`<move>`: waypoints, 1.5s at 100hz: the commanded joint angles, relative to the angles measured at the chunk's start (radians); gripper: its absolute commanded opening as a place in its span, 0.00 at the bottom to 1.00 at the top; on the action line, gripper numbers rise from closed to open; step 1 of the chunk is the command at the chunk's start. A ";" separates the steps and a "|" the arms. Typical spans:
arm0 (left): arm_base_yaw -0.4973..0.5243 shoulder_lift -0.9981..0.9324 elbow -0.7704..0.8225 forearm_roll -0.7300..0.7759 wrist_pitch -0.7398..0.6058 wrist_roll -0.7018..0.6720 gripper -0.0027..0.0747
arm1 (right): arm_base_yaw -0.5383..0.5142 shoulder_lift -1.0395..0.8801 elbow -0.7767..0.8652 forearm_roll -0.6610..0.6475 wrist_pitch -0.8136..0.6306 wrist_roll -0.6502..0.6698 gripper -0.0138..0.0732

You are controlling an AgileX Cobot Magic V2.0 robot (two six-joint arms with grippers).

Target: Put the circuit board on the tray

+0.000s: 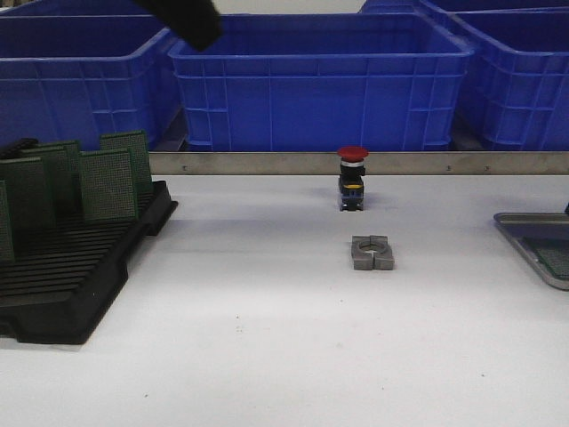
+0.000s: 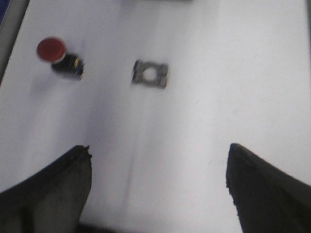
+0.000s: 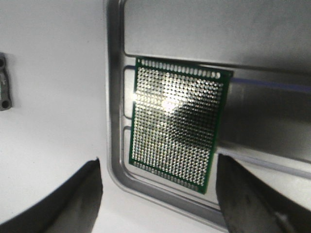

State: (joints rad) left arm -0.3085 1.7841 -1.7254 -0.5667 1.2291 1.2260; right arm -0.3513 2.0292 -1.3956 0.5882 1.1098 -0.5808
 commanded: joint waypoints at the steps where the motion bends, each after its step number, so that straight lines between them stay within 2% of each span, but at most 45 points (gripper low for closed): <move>1: 0.031 -0.052 -0.035 0.080 0.036 -0.005 0.73 | -0.005 -0.063 -0.026 0.024 0.017 -0.004 0.76; 15: 0.071 -0.032 -0.031 0.218 0.017 0.001 0.73 | -0.005 -0.063 -0.026 0.024 0.011 -0.004 0.76; 60: 0.113 0.111 -0.031 0.414 -0.174 0.027 0.73 | -0.005 -0.063 -0.026 0.024 0.009 -0.004 0.76; 80: 0.113 0.135 -0.031 0.420 -0.241 0.027 0.73 | -0.005 -0.063 -0.026 0.024 0.006 -0.004 0.76; 150: 0.113 0.228 -0.031 0.412 -0.188 0.027 0.73 | -0.005 -0.063 -0.026 0.024 0.003 -0.004 0.76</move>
State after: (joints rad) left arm -0.1977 2.0662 -1.7254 -0.1332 1.0367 1.2514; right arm -0.3513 2.0292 -1.3956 0.5882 1.0980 -0.5808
